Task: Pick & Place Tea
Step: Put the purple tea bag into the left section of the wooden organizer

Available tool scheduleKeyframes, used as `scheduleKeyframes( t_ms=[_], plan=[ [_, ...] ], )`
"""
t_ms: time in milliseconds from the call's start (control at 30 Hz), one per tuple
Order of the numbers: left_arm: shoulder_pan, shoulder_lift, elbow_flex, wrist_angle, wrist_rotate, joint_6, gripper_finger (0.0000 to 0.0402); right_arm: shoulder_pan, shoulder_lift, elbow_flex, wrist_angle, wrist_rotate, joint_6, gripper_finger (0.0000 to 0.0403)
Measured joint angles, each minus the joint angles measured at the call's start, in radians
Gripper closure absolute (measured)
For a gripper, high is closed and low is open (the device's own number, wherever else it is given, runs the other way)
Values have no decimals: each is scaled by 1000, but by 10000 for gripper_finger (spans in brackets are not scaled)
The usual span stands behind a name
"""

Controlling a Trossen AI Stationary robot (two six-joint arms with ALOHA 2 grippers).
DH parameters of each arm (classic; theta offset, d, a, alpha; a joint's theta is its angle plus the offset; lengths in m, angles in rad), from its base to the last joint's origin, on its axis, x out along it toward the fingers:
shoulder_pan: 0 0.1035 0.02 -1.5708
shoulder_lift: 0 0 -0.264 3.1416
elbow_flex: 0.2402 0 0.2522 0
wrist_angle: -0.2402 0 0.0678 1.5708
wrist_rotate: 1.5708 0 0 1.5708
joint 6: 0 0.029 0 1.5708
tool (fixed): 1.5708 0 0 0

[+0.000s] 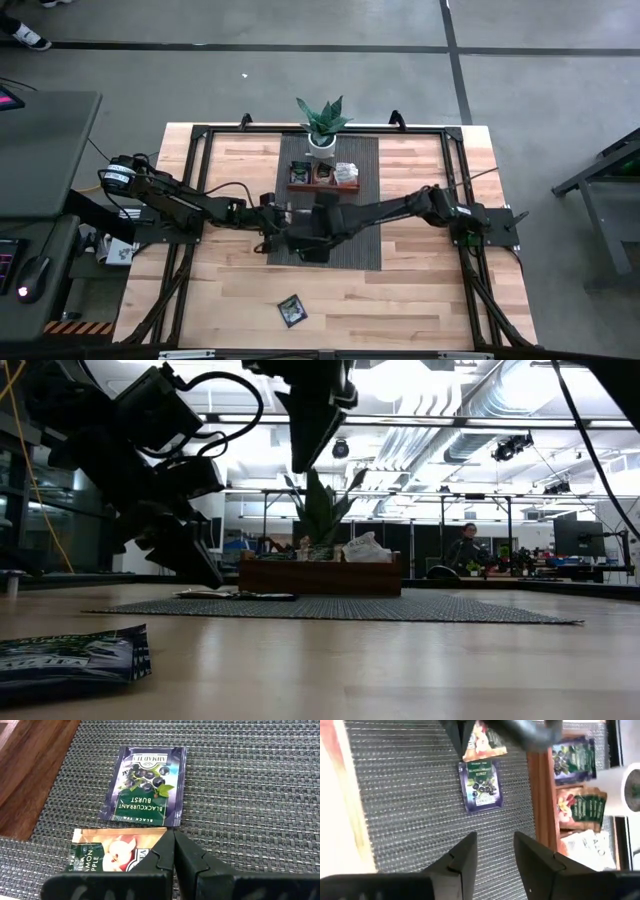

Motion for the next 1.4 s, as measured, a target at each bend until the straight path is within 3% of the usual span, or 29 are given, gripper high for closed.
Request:
scheduleKeyframes(
  t_ms=[133, 367, 567, 800, 967, 1100, 1400],
  plan=[
    [0, 0, 0, -18, -1, 0, 401, 23, -2, -97, 13, 27, 80, 302],
    [0, 0, 0, -55, -27, 0, 401, 30, -26, -364, 182, 53, 184, 394],
    [0, 0, 0, -51, -27, 0, 401, 24, -136, -571, 502, 57, 180, 400],
    [0, 0, 0, -30, -27, -8, 401, -21, -271, -902, 1015, -11, 119, 402],
    [0, 0, 0, -1, -27, -25, 401, -64, -286, -1050, 1316, -81, 69, 402],
    [0, 0, 0, 29, -27, -47, 401, -89, -288, -1128, 1437, -92, 51, 402],
    [0, 0, 0, 36, -101, -173, 401, -128, -288, -1136, 1473, -136, -15, 403]
  ],
)
